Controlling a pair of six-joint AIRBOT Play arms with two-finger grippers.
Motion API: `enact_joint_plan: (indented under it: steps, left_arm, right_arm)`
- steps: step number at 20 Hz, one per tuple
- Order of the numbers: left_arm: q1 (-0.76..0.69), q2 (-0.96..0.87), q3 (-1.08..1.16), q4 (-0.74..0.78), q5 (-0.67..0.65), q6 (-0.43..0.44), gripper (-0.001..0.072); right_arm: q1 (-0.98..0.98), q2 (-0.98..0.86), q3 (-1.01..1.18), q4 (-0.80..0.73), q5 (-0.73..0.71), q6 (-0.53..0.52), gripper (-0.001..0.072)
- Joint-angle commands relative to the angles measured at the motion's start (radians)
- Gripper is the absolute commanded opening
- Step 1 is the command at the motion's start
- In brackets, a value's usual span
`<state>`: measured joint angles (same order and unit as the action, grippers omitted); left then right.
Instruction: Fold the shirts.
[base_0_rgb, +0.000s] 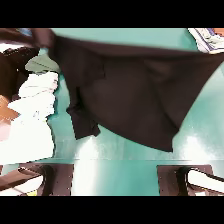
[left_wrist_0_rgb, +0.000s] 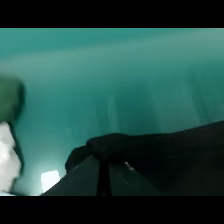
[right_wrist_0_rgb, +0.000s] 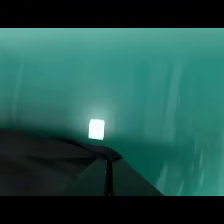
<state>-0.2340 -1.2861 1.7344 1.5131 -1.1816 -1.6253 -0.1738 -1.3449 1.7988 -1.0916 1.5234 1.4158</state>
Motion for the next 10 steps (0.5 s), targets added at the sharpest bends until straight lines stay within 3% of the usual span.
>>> enact_joint_plan:
  steps: [1,4,5,6,7,10]
  left_arm:
    - [0.053,-0.235,-0.046,-0.130,0.024,0.104,0.0025]
    - [0.053,-0.339,-0.046,-0.130,0.127,0.103,0.0026]
    - [0.055,-0.349,-0.046,-0.127,0.150,0.079,0.0049]
    - [0.056,-0.349,-0.046,-0.126,0.160,0.076,0.0338]
    - [0.060,-0.349,-0.036,-0.126,0.147,0.077,0.0630]
    - [0.102,-0.340,0.041,-0.092,-0.053,0.094,0.0644]
  right_arm:
    - [0.107,-0.199,-0.085,-0.087,-0.115,-0.014,0.0013]
    - [0.148,-0.299,-0.085,-0.086,-0.288,-0.021,0.0015]
    - [0.152,-0.316,-0.085,-0.081,-0.323,-0.021,0.0093]
    - [0.151,-0.325,-0.085,-0.077,-0.333,-0.021,0.0338]
    - [0.150,-0.325,-0.085,-0.079,-0.332,-0.021,0.0415]
    - [0.119,-0.281,-0.086,-0.078,-0.254,-0.033,0.0412]
